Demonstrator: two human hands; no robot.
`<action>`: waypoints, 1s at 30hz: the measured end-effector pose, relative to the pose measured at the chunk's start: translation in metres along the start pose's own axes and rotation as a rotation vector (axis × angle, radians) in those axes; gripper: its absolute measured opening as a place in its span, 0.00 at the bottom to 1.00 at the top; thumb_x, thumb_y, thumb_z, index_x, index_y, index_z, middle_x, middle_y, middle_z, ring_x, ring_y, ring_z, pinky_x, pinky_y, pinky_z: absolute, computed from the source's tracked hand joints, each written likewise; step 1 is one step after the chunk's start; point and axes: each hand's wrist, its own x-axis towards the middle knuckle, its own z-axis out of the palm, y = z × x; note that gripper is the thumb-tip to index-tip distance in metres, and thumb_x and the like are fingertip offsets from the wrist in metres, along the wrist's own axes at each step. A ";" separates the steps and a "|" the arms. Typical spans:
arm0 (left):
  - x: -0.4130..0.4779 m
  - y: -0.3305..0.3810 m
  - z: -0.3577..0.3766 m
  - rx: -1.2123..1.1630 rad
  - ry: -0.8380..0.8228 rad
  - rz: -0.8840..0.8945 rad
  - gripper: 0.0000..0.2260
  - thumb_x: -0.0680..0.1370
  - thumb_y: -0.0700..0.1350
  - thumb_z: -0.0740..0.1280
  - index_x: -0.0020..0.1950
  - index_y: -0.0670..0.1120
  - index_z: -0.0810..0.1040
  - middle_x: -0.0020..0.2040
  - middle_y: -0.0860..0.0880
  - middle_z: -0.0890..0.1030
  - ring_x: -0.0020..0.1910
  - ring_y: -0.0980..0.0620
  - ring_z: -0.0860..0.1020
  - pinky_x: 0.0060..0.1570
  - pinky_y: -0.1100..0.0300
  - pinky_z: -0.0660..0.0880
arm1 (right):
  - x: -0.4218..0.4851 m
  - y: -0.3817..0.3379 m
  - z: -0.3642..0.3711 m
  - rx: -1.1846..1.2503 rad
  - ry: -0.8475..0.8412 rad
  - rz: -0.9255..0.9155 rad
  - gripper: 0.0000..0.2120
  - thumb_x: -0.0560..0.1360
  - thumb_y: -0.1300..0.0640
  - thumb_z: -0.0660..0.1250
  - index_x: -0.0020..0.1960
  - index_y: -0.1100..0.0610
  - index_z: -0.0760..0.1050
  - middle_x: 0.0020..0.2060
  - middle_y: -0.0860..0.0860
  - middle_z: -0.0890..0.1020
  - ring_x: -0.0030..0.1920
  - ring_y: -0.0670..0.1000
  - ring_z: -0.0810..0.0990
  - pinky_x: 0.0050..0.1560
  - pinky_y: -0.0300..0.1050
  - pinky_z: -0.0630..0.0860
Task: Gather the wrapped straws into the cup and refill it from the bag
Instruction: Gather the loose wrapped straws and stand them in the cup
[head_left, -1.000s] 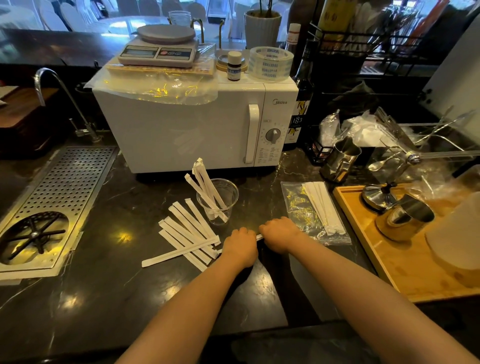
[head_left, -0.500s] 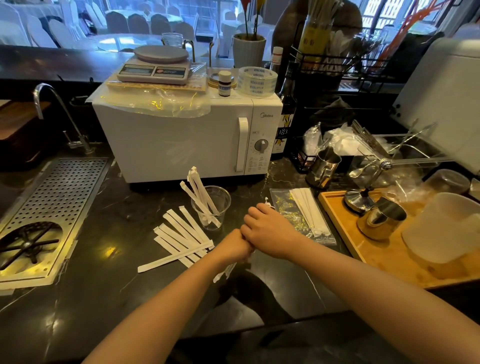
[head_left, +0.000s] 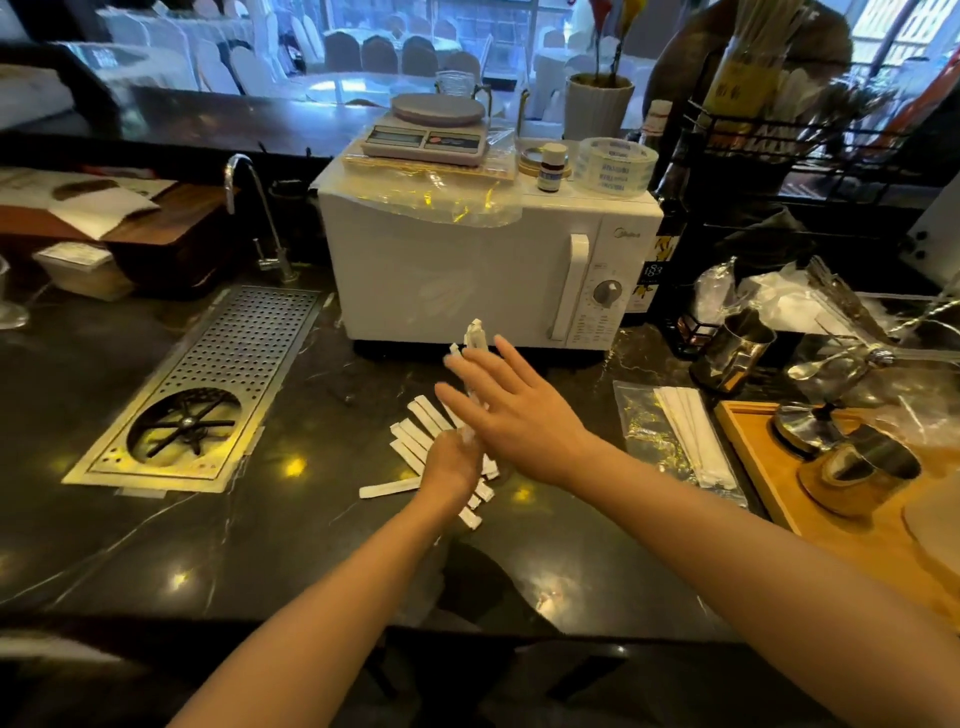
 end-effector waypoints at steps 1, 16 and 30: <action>0.000 -0.001 -0.007 -0.042 0.024 -0.037 0.12 0.80 0.38 0.55 0.37 0.42 0.70 0.32 0.46 0.71 0.30 0.54 0.69 0.27 0.65 0.68 | 0.004 -0.004 -0.001 0.041 0.024 0.032 0.35 0.52 0.55 0.81 0.58 0.57 0.78 0.57 0.59 0.82 0.60 0.60 0.79 0.59 0.57 0.75; 0.000 -0.043 -0.067 -0.376 0.209 -0.266 0.17 0.79 0.44 0.59 0.60 0.32 0.71 0.31 0.44 0.72 0.28 0.51 0.67 0.28 0.63 0.62 | 0.016 -0.049 0.075 0.689 -0.681 0.553 0.55 0.67 0.43 0.72 0.76 0.59 0.36 0.77 0.59 0.43 0.77 0.59 0.41 0.76 0.55 0.48; 0.011 -0.058 -0.068 -0.412 0.241 -0.320 0.16 0.79 0.44 0.60 0.59 0.33 0.72 0.30 0.48 0.66 0.27 0.54 0.64 0.28 0.63 0.62 | 0.043 -0.050 0.110 0.703 -0.843 0.728 0.56 0.67 0.48 0.74 0.75 0.59 0.34 0.76 0.63 0.40 0.76 0.63 0.41 0.76 0.56 0.48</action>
